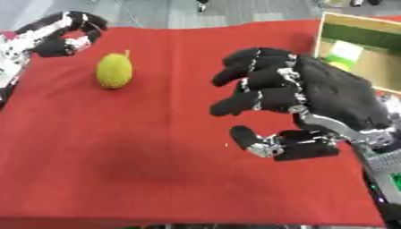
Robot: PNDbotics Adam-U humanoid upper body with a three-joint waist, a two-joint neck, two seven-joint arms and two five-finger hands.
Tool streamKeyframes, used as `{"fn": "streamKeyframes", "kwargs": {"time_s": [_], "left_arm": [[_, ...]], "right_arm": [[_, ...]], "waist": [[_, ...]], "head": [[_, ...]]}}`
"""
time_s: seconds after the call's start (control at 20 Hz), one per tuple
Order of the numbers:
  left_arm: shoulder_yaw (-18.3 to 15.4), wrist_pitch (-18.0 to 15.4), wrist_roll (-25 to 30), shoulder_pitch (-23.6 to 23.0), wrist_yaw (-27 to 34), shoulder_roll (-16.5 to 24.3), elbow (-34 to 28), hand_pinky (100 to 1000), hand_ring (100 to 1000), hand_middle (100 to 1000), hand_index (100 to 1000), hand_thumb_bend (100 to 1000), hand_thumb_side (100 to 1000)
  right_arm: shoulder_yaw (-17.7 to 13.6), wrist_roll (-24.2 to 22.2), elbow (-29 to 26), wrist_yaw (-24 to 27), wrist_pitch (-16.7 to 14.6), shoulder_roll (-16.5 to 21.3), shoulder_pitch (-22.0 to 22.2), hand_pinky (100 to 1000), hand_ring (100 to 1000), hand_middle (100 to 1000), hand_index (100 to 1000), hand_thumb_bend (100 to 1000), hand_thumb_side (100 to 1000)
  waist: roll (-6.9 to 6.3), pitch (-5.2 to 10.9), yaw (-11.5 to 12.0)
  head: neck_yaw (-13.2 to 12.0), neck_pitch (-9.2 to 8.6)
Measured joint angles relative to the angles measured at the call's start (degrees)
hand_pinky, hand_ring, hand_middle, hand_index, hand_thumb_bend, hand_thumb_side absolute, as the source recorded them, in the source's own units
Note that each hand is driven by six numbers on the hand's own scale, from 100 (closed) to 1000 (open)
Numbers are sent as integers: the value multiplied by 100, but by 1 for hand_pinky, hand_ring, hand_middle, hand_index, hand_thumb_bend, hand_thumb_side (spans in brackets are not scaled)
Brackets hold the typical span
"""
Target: Pick up the objects with one hand, pass them to the other hand, and then place them into the box on the other side of the table.
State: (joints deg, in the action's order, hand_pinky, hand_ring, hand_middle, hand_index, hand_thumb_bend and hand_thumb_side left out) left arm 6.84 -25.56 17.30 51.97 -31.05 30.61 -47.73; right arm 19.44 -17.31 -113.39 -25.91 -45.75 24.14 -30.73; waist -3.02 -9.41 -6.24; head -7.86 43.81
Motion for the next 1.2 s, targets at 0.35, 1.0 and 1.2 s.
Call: {"fn": "streamKeyframes", "kwargs": {"time_s": [0.35, 1.0, 1.2], "left_arm": [[-288, 310, -1432, 163, -2438, -693, 1101, 798, 725, 762, 877, 155, 361], [-466, 14, -1622, -23, -1765, -583, 990, 466, 214, 211, 368, 100, 287], [-157, -181, -618, -203, -257, -254, 178, 465, 204, 204, 361, 100, 297]], "right_arm": [[-2, 0, 0, 6, 0, 0, -1, 834, 772, 479, 792, 100, 102], [-3, -3, 0, 23, 6, 0, 1, 833, 774, 477, 792, 100, 110], [-3, -9, 0, 25, 13, 3, 2, 833, 774, 477, 792, 100, 111]], "waist": [[0, 0, -81], [0, 0, -29], [0, 0, 4]], "head": [[1, 0], [8, 0], [10, 0]]}}
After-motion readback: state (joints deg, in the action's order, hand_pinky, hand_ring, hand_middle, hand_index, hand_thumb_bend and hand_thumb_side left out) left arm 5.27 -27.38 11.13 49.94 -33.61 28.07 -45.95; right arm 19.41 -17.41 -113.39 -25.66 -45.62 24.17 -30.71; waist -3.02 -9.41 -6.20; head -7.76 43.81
